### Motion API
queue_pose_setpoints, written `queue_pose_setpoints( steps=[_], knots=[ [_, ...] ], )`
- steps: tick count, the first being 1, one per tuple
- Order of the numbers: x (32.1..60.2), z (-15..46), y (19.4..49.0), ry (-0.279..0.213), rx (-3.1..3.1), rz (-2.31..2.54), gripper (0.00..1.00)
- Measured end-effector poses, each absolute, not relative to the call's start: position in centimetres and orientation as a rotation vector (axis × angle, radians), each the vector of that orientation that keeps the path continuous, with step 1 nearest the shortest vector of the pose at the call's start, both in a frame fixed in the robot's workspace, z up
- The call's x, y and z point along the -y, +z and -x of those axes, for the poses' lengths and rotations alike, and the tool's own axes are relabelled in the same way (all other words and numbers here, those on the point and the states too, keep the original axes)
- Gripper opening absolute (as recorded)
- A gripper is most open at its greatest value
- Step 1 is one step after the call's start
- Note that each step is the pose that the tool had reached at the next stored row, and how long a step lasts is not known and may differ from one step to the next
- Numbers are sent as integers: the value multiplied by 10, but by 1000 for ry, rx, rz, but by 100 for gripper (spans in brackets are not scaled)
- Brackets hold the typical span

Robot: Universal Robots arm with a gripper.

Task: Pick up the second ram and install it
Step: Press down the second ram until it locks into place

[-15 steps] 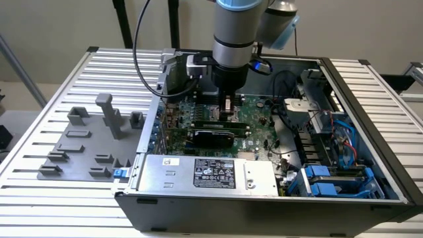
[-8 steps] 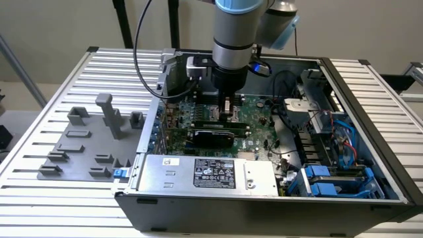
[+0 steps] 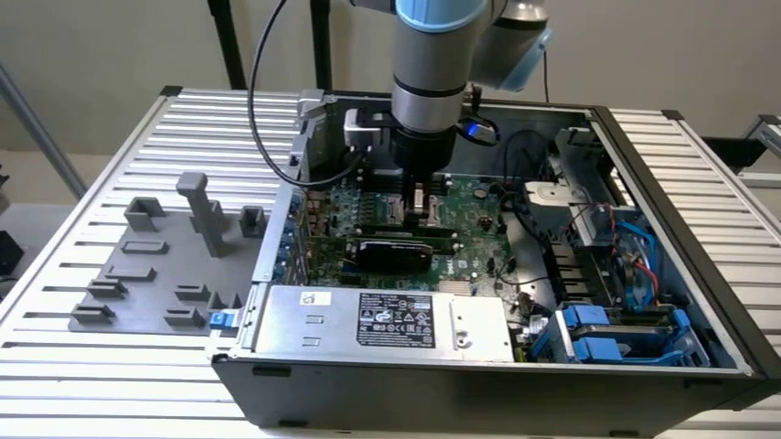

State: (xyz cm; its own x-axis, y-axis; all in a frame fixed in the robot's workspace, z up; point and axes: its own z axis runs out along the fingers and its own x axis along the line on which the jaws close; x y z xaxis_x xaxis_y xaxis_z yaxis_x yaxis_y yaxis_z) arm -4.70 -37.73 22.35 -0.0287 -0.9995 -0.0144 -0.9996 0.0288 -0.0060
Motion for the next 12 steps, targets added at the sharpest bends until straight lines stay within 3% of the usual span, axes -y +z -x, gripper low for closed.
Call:
queue_pose_setpoints(
  steps=[12],
  knots=[
    [377,47,244,12,-2243,2179,0]
  ],
)
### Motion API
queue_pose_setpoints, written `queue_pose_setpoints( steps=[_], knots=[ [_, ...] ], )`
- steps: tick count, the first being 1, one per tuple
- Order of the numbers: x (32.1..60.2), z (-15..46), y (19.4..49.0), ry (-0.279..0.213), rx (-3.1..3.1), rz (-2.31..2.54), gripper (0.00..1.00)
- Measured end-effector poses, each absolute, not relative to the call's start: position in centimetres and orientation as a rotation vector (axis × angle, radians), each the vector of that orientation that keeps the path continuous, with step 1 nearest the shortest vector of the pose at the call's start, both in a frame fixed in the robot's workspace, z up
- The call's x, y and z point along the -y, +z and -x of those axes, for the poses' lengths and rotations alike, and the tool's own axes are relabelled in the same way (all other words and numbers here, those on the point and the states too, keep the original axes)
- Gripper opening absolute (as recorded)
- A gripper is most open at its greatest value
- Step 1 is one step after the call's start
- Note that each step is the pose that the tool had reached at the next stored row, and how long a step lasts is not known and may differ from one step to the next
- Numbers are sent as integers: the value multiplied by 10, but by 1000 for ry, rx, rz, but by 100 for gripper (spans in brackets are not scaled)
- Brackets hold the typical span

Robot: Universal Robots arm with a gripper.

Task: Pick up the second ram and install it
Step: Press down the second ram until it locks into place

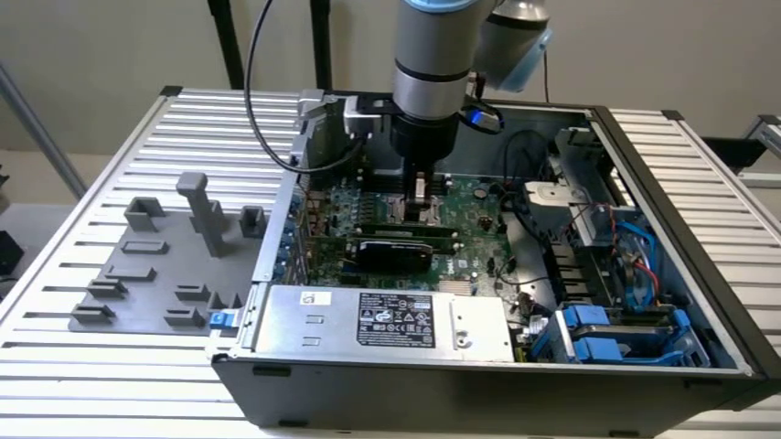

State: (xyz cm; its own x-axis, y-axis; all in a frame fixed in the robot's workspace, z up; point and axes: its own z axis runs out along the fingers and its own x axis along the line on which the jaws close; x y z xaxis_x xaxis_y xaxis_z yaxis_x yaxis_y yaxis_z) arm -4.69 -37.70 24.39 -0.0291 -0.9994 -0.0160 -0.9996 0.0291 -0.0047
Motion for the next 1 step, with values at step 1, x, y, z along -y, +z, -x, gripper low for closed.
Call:
queue_pose_setpoints(
  steps=[1],
  knots=[
    [377,47,244,12,-2243,2179,0]
  ],
)
